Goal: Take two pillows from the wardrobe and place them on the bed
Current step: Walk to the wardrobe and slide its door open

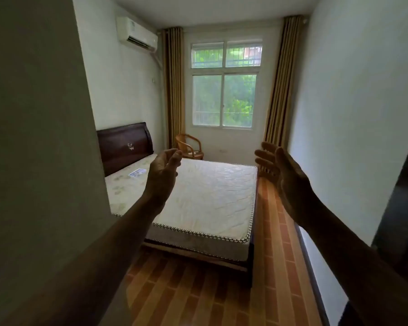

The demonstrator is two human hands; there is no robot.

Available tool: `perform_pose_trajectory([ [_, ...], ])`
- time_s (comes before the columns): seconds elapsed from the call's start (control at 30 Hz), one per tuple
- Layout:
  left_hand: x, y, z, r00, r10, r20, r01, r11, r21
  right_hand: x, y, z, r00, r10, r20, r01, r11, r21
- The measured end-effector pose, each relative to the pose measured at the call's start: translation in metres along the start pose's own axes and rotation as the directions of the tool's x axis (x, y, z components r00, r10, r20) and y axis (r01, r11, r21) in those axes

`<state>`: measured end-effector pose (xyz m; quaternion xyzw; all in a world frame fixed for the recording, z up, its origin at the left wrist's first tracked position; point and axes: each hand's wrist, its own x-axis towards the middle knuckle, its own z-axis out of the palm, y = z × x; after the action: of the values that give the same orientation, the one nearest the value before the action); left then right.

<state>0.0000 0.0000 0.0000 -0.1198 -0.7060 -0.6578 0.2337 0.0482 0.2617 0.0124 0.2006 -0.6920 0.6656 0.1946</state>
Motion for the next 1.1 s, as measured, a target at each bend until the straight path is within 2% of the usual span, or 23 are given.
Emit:
perform_pose_trajectory([
  [0.43,0.127,-0.076,0.040,0.998,-0.019,-0.063,0.019,1.000,0.010,0.141,0.088,-0.006,0.998,0.070,0.009,-0.070,0.988,0.140],
  [0.9,0.335,-0.196,-0.009,0.996,0.044,-0.073,-0.039,0.997,0.071,0.341,0.212,0.080,0.990,0.142,0.017,-0.143,0.979,0.146],
  [1.1,0.403,-0.236,-0.008,0.997,0.017,-0.078,-0.010,0.997,0.083,0.419,0.260,0.099,0.991,0.134,0.030,-0.137,0.975,0.175],
])
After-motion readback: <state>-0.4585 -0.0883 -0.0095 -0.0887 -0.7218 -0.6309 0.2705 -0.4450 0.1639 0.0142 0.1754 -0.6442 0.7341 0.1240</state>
